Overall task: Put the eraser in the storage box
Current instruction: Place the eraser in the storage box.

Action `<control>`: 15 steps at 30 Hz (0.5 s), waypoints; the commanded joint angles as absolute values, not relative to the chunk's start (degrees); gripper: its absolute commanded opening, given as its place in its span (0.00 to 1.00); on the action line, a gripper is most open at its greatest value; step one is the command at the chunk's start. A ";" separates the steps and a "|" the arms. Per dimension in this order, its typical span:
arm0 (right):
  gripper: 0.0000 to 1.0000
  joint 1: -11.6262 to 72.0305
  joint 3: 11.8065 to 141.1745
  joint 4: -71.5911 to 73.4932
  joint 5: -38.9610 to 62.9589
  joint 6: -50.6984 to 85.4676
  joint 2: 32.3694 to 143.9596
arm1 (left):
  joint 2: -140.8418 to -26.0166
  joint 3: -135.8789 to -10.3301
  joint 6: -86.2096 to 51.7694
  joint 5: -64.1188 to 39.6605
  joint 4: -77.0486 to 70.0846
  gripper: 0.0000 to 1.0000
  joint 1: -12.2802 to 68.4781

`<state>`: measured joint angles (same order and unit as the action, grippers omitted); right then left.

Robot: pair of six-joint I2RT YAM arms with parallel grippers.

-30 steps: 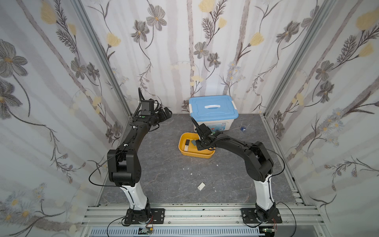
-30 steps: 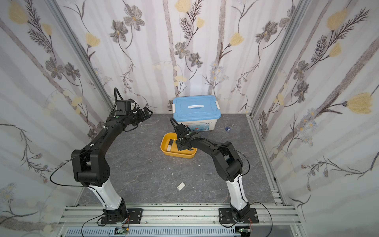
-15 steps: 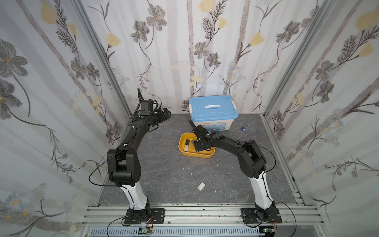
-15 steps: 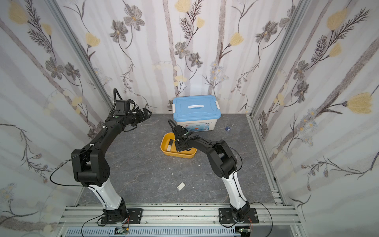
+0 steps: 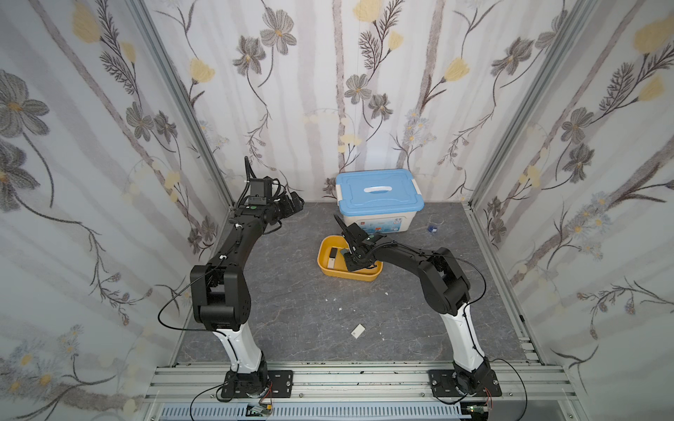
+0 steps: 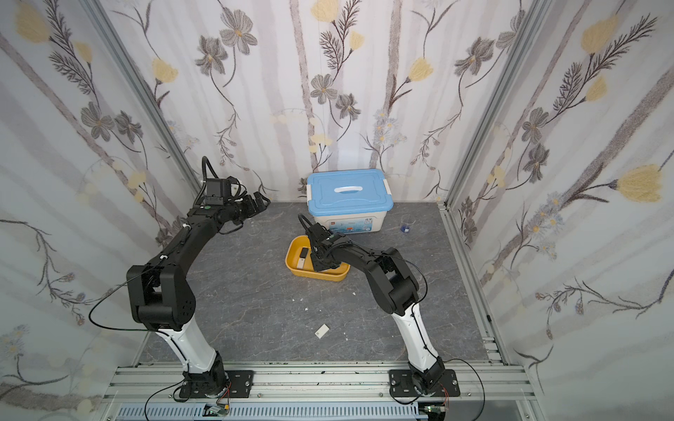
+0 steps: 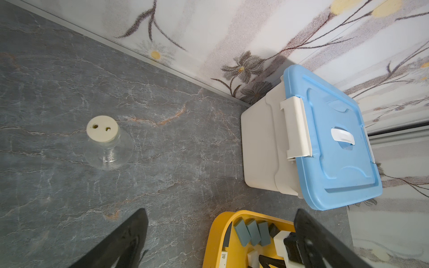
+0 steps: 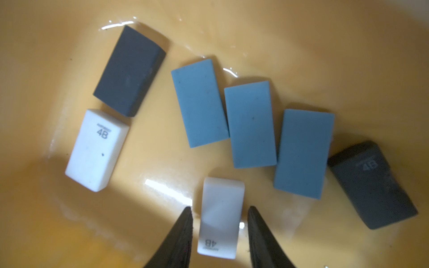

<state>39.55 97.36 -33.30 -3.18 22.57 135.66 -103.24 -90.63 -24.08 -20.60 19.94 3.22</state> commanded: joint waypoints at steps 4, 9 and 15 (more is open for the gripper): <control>0.51 40.07 97.82 -31.92 -3.99 21.88 132.88 | -102.81 -90.35 -23.13 -20.21 20.29 1.00 2.99; 0.56 41.41 96.42 -32.26 -6.41 21.71 127.48 | -101.91 -90.09 -23.10 -20.13 20.35 1.00 2.99; 0.67 44.94 87.63 -32.52 -6.66 22.60 115.01 | -99.50 -89.26 -22.94 -19.99 20.17 1.00 3.01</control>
<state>43.51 90.41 -32.91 -5.87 22.63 118.52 -100.73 -89.65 -23.99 -20.58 21.19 3.16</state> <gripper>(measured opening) 0.661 0.997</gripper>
